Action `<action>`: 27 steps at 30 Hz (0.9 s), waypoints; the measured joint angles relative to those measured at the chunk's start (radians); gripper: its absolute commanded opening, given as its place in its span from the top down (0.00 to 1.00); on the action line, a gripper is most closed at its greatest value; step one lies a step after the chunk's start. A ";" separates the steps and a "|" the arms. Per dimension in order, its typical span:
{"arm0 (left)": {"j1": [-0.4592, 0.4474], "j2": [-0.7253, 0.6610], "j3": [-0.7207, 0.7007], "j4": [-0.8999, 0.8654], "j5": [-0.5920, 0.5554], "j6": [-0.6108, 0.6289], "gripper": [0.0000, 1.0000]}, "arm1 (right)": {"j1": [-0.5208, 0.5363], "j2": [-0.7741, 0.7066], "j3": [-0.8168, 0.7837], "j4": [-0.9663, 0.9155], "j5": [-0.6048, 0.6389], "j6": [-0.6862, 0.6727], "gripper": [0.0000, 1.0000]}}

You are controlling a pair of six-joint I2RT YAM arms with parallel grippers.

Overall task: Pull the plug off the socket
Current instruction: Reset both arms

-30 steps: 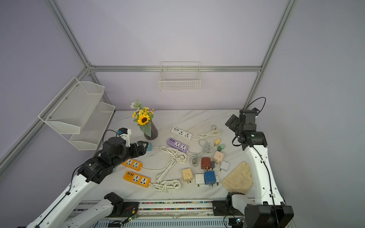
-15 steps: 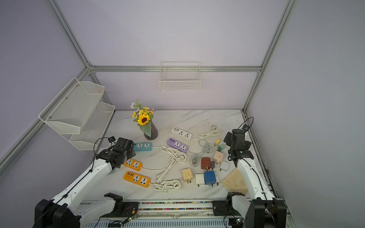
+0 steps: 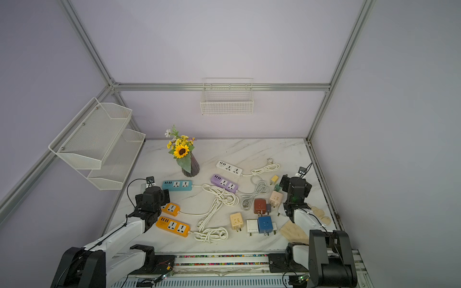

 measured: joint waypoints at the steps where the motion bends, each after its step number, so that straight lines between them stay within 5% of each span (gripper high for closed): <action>1: 0.014 0.012 -0.010 0.048 0.016 0.015 0.00 | 0.000 0.017 -0.006 0.041 -0.008 -0.008 0.03; 13: 0.085 0.201 -0.016 0.447 0.168 0.055 0.00 | 0.000 0.219 -0.027 0.394 -0.141 -0.106 0.03; 27: 0.093 0.487 -0.066 0.861 0.182 0.051 0.00 | 0.000 0.357 -0.077 0.684 -0.265 -0.139 0.03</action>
